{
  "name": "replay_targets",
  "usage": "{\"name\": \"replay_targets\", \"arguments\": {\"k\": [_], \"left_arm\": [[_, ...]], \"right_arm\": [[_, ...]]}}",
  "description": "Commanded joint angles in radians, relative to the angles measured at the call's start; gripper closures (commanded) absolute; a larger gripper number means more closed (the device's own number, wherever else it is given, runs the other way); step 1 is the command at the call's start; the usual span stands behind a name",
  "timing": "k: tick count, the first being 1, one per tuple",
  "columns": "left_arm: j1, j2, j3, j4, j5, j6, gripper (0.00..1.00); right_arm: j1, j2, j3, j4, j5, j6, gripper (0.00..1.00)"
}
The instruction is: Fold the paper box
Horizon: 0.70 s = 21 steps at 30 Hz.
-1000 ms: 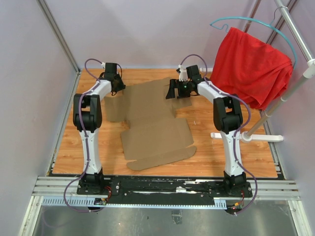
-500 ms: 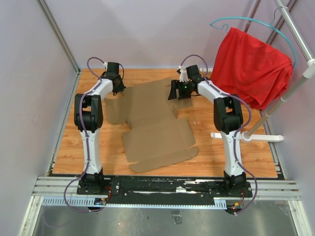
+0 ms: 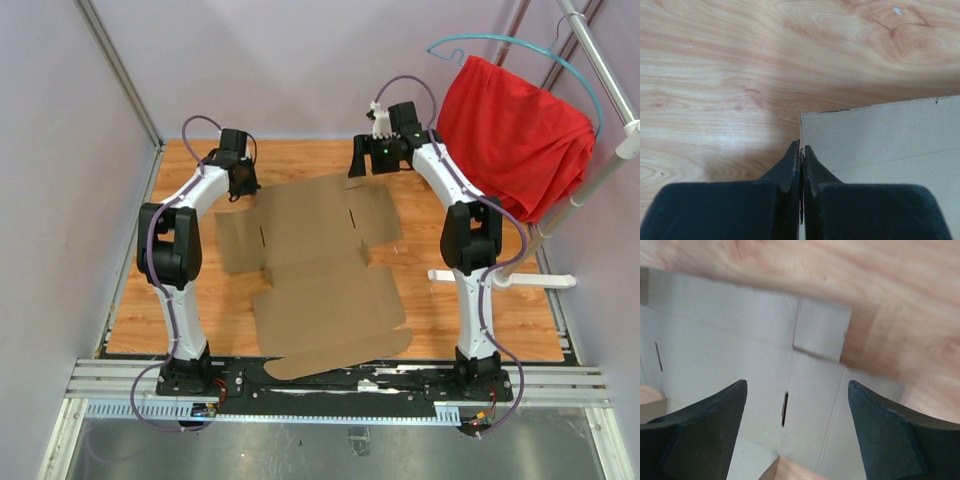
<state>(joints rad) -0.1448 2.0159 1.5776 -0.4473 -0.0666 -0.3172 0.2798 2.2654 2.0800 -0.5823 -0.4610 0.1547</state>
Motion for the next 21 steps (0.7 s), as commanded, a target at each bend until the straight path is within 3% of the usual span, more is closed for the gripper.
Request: {"name": "replay_targets", "arguments": {"k": [1,14,21], "left_arm": [[-0.024,-0.037,-0.003,-0.027,0.047,0.044,1.00],[-0.041,0.004,0.013,-0.015,0.071,0.021,1.00],[-0.042,0.039,0.020,-0.012,0.066,0.008,1.00]], "right_arm": [[-0.015,0.075,0.143,-0.073,-0.029,-0.047,0.17],[-0.017,0.157,0.108,-0.047,0.117,0.028,0.21],[-0.002,0.151,0.051,0.015,0.052,0.040,0.23]]}}
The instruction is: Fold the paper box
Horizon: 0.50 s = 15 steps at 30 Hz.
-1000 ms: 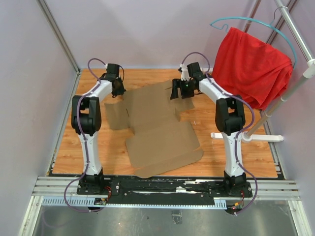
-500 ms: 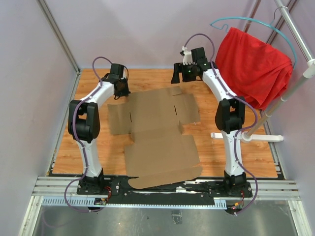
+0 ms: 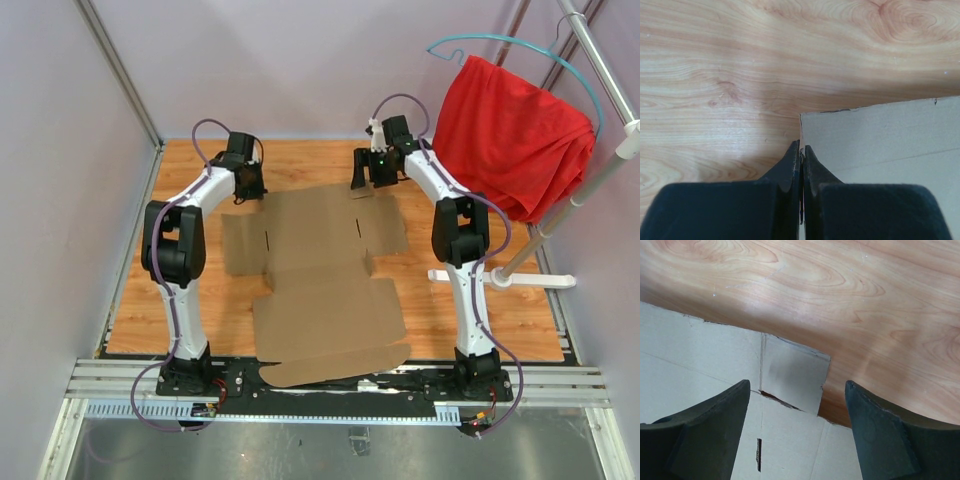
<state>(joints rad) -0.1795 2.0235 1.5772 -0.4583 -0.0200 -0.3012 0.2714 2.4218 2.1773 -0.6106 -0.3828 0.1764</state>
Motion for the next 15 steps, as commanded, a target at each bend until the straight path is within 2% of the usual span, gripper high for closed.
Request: {"name": "replay_targets", "arguments": {"k": [1,15], "left_arm": [[-0.008,0.038,0.024,-0.003,0.017,-0.011,1.00],[-0.008,0.082,0.047,-0.008,0.017,-0.019,1.00]], "right_arm": [[0.012,-0.016,-0.067,0.064,-0.045,0.018,0.23],[0.092,-0.055,-0.124,0.144,-0.091,0.010,0.24]]}}
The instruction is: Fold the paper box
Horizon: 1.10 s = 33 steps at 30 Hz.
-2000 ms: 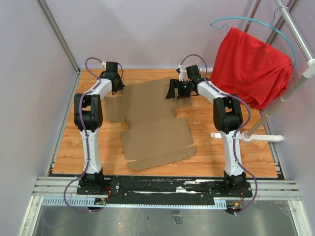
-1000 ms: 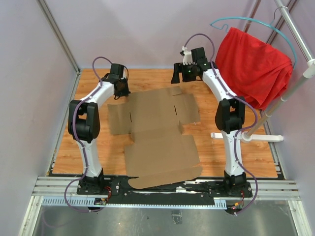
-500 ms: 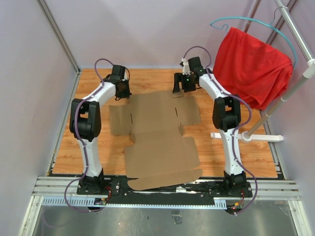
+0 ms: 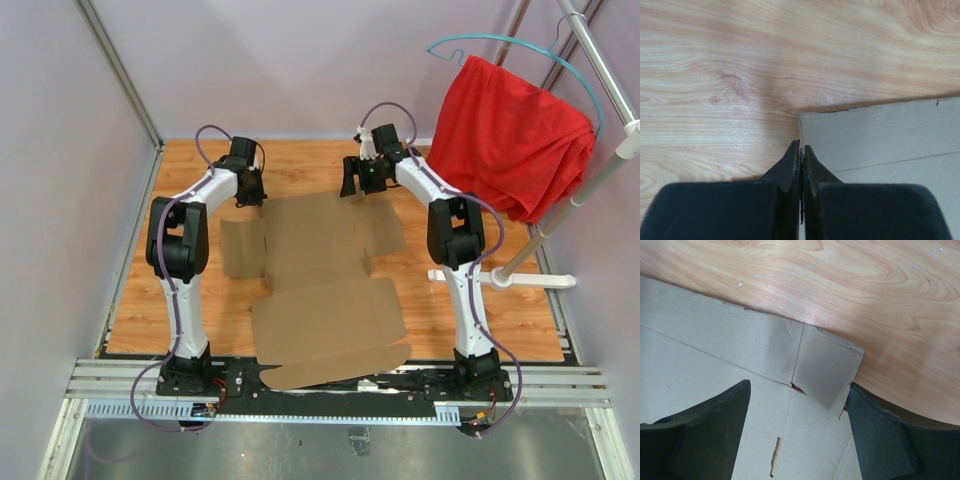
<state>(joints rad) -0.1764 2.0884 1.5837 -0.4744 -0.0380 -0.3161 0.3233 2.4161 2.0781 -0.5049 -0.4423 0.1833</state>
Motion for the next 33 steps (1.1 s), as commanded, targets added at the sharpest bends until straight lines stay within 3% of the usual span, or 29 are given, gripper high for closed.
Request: {"name": "replay_targets", "arguments": {"k": [1,16,28,33], "left_arm": [[-0.011,0.019,0.042,0.009,0.036,-0.005,1.00],[-0.015,0.022,0.058,0.018,0.056,-0.015,0.99],[-0.015,0.028,0.071,0.056,0.158,-0.049,0.84],[-0.015,0.030,0.083,0.048,0.166,-0.055,0.70]], "right_arm": [[0.045,-0.051,-0.023,0.037,-0.032,0.003,0.23],[0.098,-0.029,0.024,0.034,-0.033,-0.004,0.23],[0.099,0.048,0.066,0.014,-0.018,0.005,0.23],[0.099,0.072,0.072,0.003,-0.006,0.002,0.23]]}}
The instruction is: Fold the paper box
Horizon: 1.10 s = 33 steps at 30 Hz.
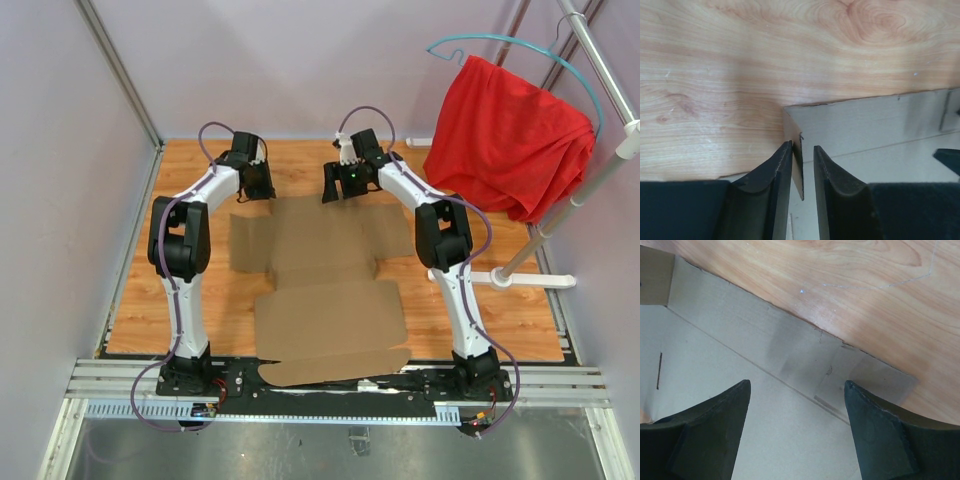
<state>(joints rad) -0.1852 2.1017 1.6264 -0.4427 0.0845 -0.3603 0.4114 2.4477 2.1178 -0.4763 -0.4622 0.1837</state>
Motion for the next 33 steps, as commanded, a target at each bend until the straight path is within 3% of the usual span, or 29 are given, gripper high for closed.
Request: {"name": "replay_targets", "arguments": {"k": [1,16,23,33], "left_arm": [[-0.007,0.021,0.045,0.013,0.046,-0.012,0.69],[-0.007,0.078,0.060,0.059,0.161,-0.066,0.68],[-0.007,0.169,0.087,0.022,0.114,-0.078,0.69],[-0.007,0.183,0.103,-0.014,0.048,-0.069,0.69]], "right_arm": [[0.011,0.046,0.035,-0.030,0.017,0.002,0.23],[0.004,0.025,-0.020,-0.029,0.031,-0.001,0.24],[0.004,0.020,-0.031,-0.030,0.031,0.000,0.24],[0.004,0.013,-0.015,-0.047,0.039,0.008,0.24]]}}
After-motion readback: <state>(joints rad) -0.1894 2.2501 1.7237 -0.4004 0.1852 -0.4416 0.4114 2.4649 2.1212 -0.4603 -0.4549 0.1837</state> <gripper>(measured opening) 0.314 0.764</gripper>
